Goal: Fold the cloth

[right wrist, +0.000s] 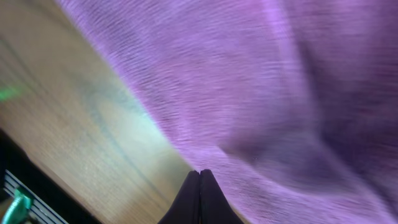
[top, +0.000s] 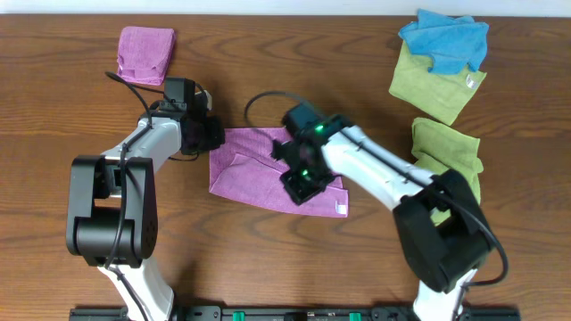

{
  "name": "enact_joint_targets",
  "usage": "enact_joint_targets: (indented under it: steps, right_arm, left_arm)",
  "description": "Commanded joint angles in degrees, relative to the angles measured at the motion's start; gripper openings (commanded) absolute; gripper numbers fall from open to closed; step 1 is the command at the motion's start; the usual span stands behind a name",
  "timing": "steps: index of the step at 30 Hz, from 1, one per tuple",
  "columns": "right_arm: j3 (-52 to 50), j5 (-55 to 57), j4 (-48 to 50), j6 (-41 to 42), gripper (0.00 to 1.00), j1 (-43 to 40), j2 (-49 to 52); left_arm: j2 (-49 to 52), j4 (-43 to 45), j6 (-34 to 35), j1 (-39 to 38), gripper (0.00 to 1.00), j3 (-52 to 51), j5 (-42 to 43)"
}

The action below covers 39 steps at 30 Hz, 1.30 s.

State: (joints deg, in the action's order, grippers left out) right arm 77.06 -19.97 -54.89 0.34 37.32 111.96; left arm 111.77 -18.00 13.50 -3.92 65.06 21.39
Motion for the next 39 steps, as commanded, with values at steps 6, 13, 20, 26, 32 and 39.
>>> enact_joint_targets:
  steps: [6,13,20,26,32,39]
  right_arm:
    - [-0.46,8.22,1.05,-0.17,0.01,4.11,-0.74]
    - [-0.44,12.11,3.8,0.07,0.23,1.51,-0.74]
    - [-0.46,17.73,12.94,4.28,0.02,-2.56,-0.52]
    - [-0.44,20.22,19.12,3.87,0.02,-5.84,0.2]
    - [-0.44,20.15,21.46,3.87,0.01,-8.02,2.38]
    - [-0.44,20.15,25.33,3.87,0.02,-8.07,4.85]
  left_arm:
    - [1.38,-1.31,0.24,0.04,0.06,0.02,-2.36]
    - [1.38,-0.31,0.24,0.04,0.06,0.02,-4.42]
    - [1.38,1.57,0.7,0.04,0.06,0.02,-3.72]
    - [1.38,1.05,0.68,0.04,0.06,0.02,-3.34]
    - [1.38,0.48,0.68,0.02,0.06,0.02,-2.21]
    - [1.38,-0.35,0.66,-0.9,0.06,0.02,-1.86]
